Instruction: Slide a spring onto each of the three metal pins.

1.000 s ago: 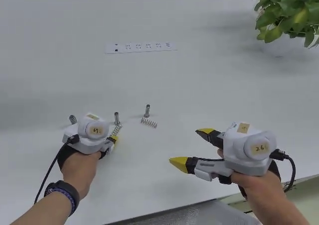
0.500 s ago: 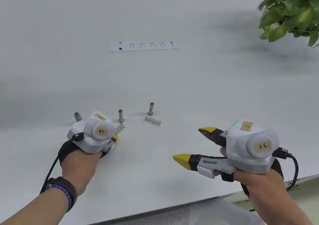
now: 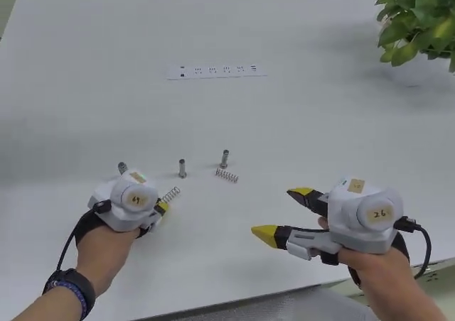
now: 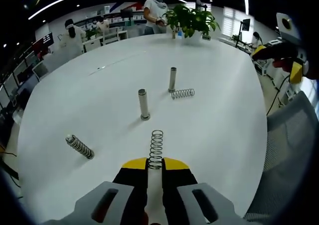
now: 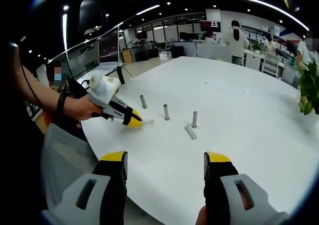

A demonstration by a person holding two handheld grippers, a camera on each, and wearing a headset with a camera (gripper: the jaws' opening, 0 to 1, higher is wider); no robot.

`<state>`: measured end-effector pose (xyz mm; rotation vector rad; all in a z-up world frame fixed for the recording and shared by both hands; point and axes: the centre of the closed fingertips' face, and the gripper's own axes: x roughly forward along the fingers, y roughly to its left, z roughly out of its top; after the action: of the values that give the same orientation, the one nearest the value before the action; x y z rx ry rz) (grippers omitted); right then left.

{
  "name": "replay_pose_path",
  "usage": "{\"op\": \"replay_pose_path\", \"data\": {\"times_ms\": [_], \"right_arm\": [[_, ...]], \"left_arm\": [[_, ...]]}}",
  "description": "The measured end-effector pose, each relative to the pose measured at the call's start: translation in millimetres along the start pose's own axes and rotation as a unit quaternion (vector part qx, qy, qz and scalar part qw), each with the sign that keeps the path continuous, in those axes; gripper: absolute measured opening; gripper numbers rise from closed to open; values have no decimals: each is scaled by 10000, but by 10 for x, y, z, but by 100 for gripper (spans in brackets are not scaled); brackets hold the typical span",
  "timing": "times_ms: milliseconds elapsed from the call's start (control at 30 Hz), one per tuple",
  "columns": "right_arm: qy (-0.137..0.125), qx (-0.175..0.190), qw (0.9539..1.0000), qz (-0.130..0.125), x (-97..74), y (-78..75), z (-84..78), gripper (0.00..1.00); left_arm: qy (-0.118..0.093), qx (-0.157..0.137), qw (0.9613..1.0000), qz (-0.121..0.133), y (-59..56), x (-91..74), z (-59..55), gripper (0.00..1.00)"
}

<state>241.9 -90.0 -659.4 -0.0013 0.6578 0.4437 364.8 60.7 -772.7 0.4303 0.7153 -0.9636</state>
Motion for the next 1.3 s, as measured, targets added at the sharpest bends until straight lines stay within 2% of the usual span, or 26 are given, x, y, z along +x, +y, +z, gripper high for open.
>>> {"op": "replay_pose_path", "data": {"times_ms": [133,300,500,1033,1300], "right_arm": [[-18,-12,10000,19,-12,22,5,61],[-20,-10,10000,81,4,55,0,61],[-4,35,9999,144,33,99,-32,61],[76,-45,9989,461,127,278,-52,60],[105,-115,9978,647,214,377,-30,59]], "left_arm": [[-4,7,10000,-21,-15,-102,-50,2],[-17,153,9998,-96,-81,-236,-86,2],[-141,274,9994,-159,-161,-389,-66,2],[-392,681,9966,-239,-262,-690,105,2],[-550,800,9947,-351,-400,-800,251,2]]}}
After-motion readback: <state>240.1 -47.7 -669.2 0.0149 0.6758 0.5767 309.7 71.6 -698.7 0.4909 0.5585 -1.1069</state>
